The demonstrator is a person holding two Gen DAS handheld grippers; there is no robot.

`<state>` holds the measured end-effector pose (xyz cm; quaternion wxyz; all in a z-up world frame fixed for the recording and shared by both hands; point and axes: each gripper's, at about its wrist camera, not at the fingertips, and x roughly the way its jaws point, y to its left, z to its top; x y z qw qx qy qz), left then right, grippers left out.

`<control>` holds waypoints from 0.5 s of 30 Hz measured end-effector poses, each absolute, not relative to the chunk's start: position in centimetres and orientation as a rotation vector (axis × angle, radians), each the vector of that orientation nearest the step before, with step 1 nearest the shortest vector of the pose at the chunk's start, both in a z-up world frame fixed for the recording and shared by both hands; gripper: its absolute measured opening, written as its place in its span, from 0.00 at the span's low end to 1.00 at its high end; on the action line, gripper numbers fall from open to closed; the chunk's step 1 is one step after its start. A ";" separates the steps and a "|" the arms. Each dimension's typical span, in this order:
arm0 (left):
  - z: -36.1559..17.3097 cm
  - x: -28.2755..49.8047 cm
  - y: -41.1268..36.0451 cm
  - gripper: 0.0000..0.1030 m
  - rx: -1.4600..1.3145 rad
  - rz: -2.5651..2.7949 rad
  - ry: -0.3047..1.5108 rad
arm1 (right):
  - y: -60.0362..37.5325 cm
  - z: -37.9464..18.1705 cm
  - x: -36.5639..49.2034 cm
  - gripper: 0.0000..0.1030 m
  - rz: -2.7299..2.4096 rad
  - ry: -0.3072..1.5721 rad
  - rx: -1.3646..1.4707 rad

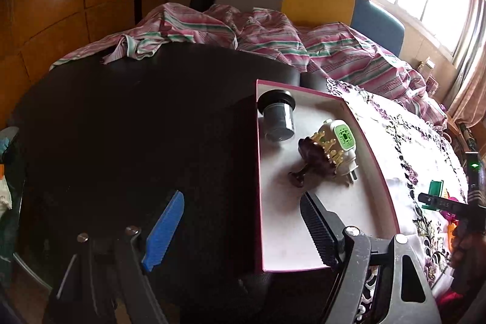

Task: Organize rigid objects
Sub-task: 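Carry the green spool into the tray and open the right gripper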

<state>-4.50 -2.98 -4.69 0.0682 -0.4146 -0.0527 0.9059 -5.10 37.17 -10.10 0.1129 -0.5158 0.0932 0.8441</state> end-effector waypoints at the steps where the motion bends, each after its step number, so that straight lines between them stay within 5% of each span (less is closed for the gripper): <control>1: -4.7 -4.5 -3.1 0.77 -1.249 2.729 -0.161 | 36.8 -9.7 -5.0 0.29 2.491 0.277 -1.508; 15: -4.2 -3.9 -4.0 0.77 -1.218 2.750 -0.188 | 26.4 -3.6 -4.7 0.29 2.833 0.231 -1.486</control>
